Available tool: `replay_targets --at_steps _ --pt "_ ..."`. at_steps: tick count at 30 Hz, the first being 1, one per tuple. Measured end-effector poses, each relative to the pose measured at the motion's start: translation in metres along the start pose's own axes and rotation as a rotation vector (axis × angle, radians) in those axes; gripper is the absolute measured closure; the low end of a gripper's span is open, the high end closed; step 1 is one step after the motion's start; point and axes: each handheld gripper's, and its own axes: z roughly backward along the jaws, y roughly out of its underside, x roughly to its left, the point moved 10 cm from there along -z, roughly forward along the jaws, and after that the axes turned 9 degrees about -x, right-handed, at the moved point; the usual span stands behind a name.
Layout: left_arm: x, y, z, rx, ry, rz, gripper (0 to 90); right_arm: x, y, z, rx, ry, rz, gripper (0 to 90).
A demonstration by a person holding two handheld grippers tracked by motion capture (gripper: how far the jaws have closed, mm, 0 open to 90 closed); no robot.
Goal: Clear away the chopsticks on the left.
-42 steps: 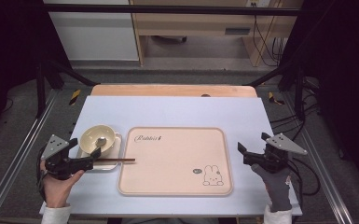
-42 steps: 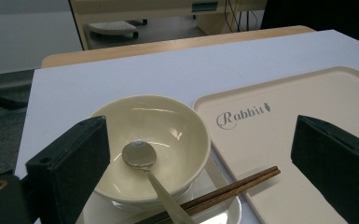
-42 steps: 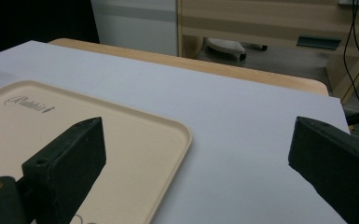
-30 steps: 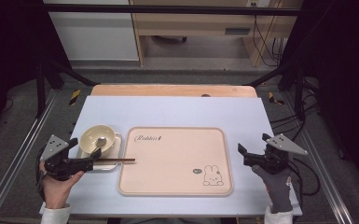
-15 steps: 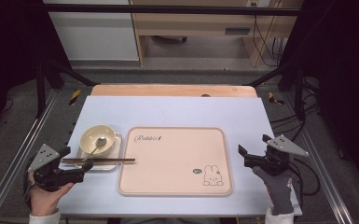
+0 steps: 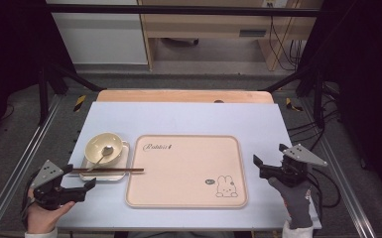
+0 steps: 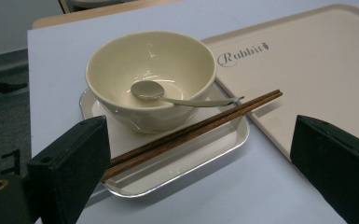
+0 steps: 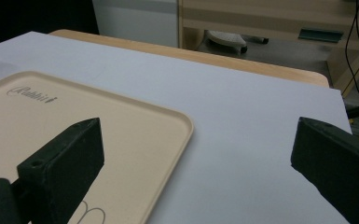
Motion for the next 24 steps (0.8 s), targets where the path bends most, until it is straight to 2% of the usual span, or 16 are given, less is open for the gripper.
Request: replay_targets --at_steps 2,3,5,12,13,15,16,20,23,24 --pt "0.000 0.003 -0.003 0.013 -0.006 -0.006 7.5 0.000 0.000 0.000 0.001 0.003 0.002 2.9" --pt "0.003 0.006 -0.007 0.026 -0.035 -0.023 9.1 0.000 0.000 0.000 -0.001 0.002 0.002 3.0" --pt "0.006 0.010 -0.011 0.041 -0.051 -0.033 13.6 0.001 0.000 0.000 -0.001 -0.002 0.004 3.3" --pt "0.018 0.025 -0.029 0.076 -0.069 -0.004 26.1 0.006 0.005 -0.005 0.025 -0.011 0.019 3.6" --pt "0.021 0.026 -0.031 0.067 -0.084 -0.008 27.2 0.006 0.005 -0.005 0.027 -0.011 0.020 3.7" --pt "0.022 0.027 -0.031 0.068 -0.082 -0.012 28.5 0.006 0.005 -0.005 0.028 -0.012 0.021 3.7" --pt "0.022 0.028 -0.034 0.067 -0.083 -0.013 33.4 0.006 0.005 -0.006 0.029 -0.013 0.020 3.8" --pt "0.026 0.033 -0.039 0.098 -0.090 -0.028 38.2 0.006 0.005 -0.005 0.029 -0.014 0.022 4.1" --pt "0.029 0.035 -0.041 0.102 -0.100 -0.040 42.3 0.006 0.006 -0.006 0.031 -0.014 0.022 4.2" --pt "0.029 0.035 -0.043 0.090 -0.104 -0.028 43.4 0.007 0.006 -0.006 0.033 -0.015 0.020 4.2"
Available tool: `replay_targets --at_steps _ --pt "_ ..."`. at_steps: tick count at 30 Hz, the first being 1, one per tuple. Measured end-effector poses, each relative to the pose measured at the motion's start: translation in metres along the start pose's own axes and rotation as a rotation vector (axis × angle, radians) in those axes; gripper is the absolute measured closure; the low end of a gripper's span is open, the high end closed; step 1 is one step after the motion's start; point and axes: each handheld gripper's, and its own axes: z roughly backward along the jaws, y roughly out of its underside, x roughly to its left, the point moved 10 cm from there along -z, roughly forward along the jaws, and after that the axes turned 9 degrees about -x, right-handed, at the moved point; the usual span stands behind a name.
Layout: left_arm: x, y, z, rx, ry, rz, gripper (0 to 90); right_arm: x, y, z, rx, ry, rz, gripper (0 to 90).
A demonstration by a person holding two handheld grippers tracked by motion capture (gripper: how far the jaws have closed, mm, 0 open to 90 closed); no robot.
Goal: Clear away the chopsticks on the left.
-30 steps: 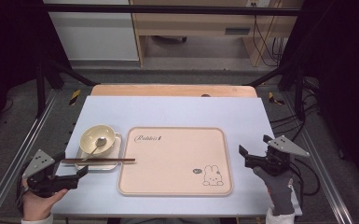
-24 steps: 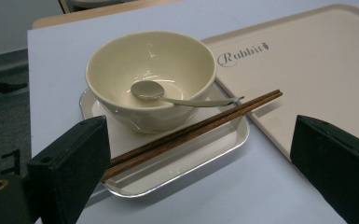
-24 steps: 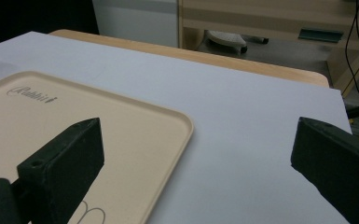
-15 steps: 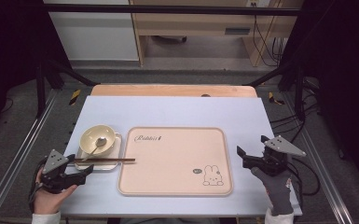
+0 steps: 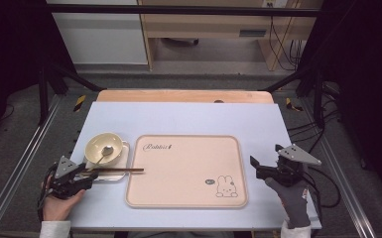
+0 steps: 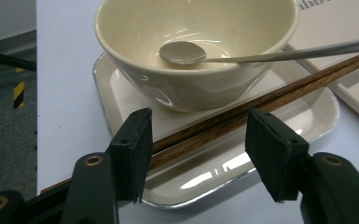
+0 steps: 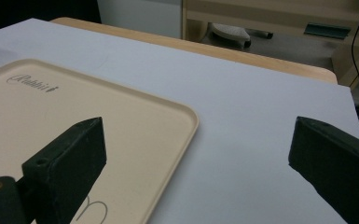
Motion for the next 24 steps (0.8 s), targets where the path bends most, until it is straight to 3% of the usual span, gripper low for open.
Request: replay_targets --at_steps 11,24 --pt "0.0005 0.0044 -0.0044 0.039 0.035 -0.036 52.3 0.0012 0.0025 -0.0021 0.013 -0.002 0.007 4.5" --pt "-0.0023 0.0049 -0.0047 0.037 0.056 -0.040 56.8 0.0008 0.0024 -0.0018 0.013 -0.004 0.009 4.6"
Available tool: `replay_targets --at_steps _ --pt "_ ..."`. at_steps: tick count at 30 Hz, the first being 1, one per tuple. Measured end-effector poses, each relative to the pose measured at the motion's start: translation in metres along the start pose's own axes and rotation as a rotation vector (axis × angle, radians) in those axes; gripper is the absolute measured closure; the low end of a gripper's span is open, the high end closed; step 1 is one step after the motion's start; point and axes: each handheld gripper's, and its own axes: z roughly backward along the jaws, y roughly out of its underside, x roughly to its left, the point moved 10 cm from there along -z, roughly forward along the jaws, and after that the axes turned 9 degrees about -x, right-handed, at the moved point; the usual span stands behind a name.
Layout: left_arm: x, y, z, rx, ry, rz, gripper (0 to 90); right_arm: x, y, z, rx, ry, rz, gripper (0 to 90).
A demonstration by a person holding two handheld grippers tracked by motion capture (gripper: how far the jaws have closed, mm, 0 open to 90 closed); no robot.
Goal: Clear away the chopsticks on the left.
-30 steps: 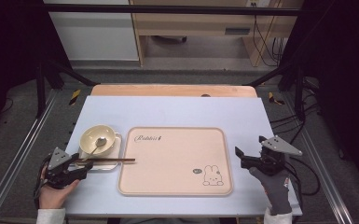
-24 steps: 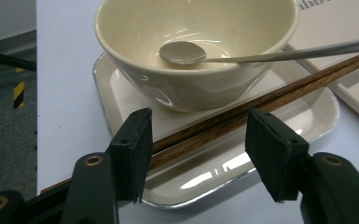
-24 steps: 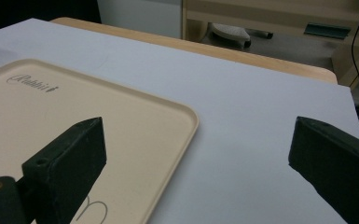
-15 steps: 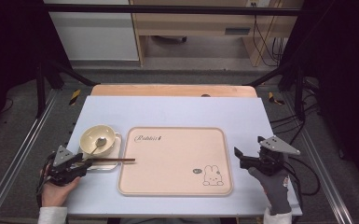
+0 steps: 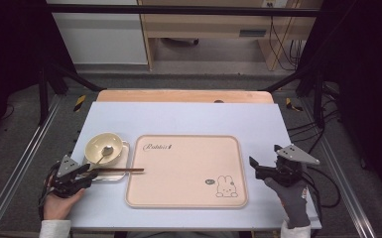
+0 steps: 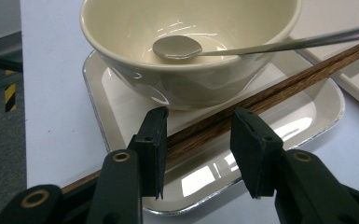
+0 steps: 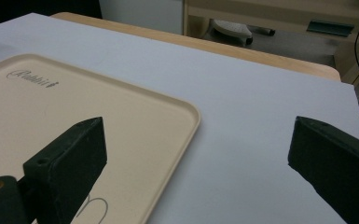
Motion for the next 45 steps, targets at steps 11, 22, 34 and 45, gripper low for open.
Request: replay_targets --at_steps 11,22,34,45 --pt "-0.002 0.002 0.000 0.038 0.000 -0.029 64.6 0.001 0.001 0.000 0.004 0.001 -0.002 4.7" --pt "-0.009 0.001 0.001 0.038 0.008 -0.041 72.4 -0.002 0.001 0.001 0.006 0.009 0.006 4.8" --pt "-0.016 0.000 0.003 0.049 0.017 -0.024 79.3 -0.004 0.002 0.001 0.006 0.015 0.003 4.9" --pt "-0.020 -0.003 0.005 0.030 0.014 -0.029 89.6 -0.004 0.001 0.002 0.003 0.016 -0.001 5.0"
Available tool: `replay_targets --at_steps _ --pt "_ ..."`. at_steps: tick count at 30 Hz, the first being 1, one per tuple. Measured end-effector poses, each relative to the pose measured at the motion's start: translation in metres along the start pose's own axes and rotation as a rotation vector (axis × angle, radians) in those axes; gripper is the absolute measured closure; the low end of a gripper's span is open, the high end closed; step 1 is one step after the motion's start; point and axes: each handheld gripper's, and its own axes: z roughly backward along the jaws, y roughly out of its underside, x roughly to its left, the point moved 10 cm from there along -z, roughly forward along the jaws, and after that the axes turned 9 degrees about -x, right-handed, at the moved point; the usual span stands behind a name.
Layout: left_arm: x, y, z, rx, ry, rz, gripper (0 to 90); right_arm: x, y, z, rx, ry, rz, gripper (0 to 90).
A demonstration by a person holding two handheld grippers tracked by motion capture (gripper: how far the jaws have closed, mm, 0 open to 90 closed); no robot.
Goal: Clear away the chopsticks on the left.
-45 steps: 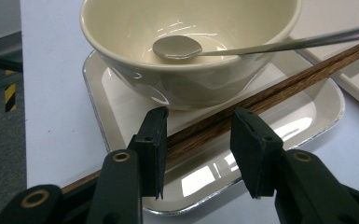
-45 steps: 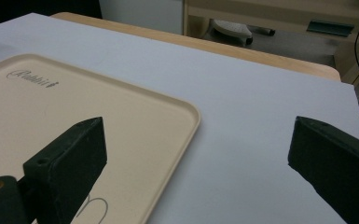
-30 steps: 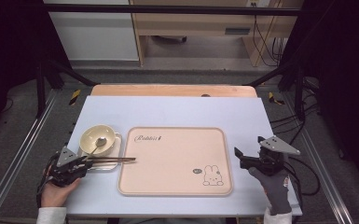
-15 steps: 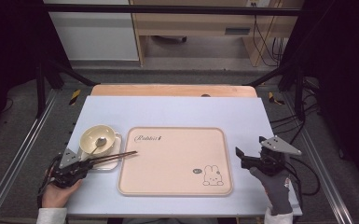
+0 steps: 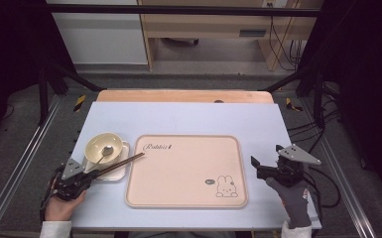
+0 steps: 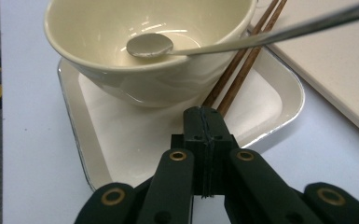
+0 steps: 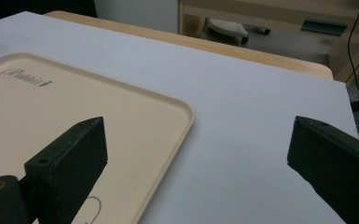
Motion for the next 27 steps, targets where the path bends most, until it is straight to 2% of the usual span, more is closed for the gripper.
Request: replay_targets --at_steps 1,3,7,11,14,15,19,27 --pt "-0.002 -0.001 -0.001 0.004 0.002 -0.013 85.0 0.000 0.000 0.000 0.001 0.000 0.002 5.0" --pt "-0.003 -0.001 -0.002 -0.005 0.013 0.001 85.2 0.000 0.001 0.000 0.003 -0.001 0.004 5.0" --pt "-0.003 -0.001 -0.002 -0.008 0.021 0.005 83.8 0.000 0.001 -0.001 0.005 -0.001 0.006 5.0" --pt "-0.006 -0.002 -0.003 -0.008 0.035 -0.006 77.6 -0.001 0.001 0.000 0.003 0.002 0.005 5.0" --pt "-0.006 -0.001 -0.005 -0.002 0.036 -0.002 74.5 0.000 0.001 0.000 0.003 0.001 0.003 5.0" --pt "-0.005 0.002 -0.007 0.014 0.036 0.004 74.1 0.000 0.001 0.000 0.003 -0.001 0.002 5.0" --pt "-0.006 0.003 -0.011 0.017 0.046 0.016 75.7 0.001 0.002 -0.002 0.007 -0.001 0.007 5.1" --pt "-0.012 0.000 -0.011 0.025 0.056 0.005 80.7 0.000 0.002 -0.001 0.008 0.001 0.007 5.2"
